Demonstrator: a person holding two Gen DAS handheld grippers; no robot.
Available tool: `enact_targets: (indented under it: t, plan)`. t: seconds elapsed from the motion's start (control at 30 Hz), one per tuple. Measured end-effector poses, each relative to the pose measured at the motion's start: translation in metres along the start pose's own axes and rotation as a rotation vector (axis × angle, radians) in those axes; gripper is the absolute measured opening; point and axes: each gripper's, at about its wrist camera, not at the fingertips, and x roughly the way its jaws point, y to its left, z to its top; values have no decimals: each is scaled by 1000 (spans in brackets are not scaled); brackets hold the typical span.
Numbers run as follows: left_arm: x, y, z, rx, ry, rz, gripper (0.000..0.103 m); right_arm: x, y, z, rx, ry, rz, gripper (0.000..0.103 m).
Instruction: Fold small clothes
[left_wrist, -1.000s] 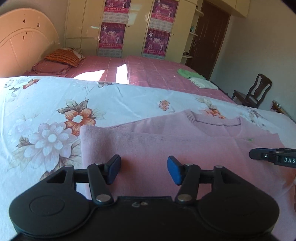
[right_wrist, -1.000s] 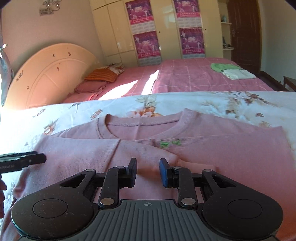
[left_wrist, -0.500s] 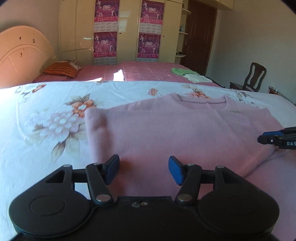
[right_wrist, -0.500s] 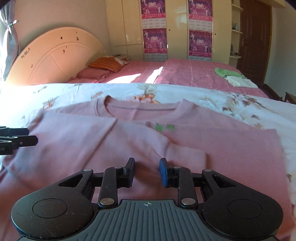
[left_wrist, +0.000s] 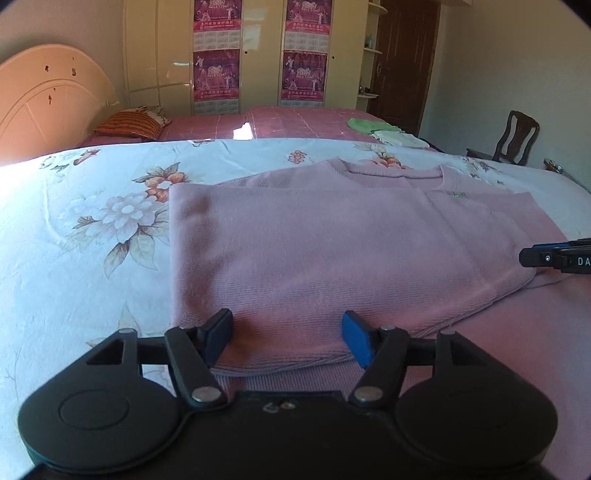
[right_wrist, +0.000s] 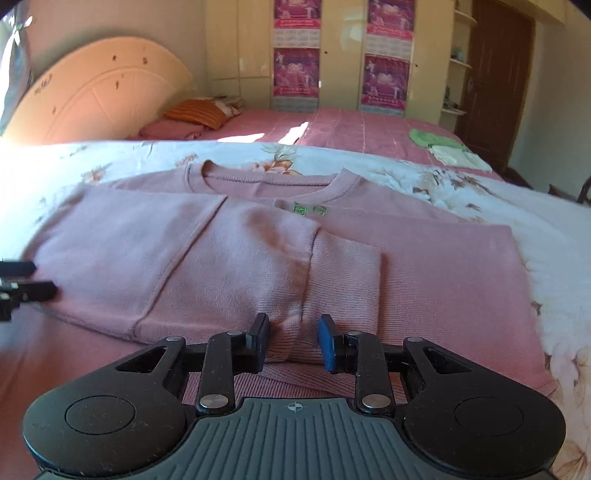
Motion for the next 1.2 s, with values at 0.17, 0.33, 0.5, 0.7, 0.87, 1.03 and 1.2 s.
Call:
enact_targets:
  t: [0.17, 0.33, 0.5, 0.7, 0.87, 1.03, 1.2]
  plan:
    - [3, 5, -5, 5, 31, -5, 64, 4, -8, 1, 44, 35, 2, 28]
    - [-25, 7, -13, 13, 4, -1, 69, -45, -4, -4, 62, -36, -10, 28]
    - [-60, 13, -44, 19, 35, 31, 71, -93, -17, -36, 88, -18, -47, 28]
    - [-111, 8, -75, -19, 41, 70, 72, -138, -30, -72, 142, 2, -43, 28]
    - [-143, -9, -95, -35, 42, 119, 72, -162, -29, -95, 143, -1, -42, 28]
    - [-176, -36, -117, -35, 31, 153, 76, -200, -40, -111, 160, -37, -44, 47]
    - [-207, -58, -141, -33, 31, 174, 81, -250, -67, -139, 175, -105, -69, 103]
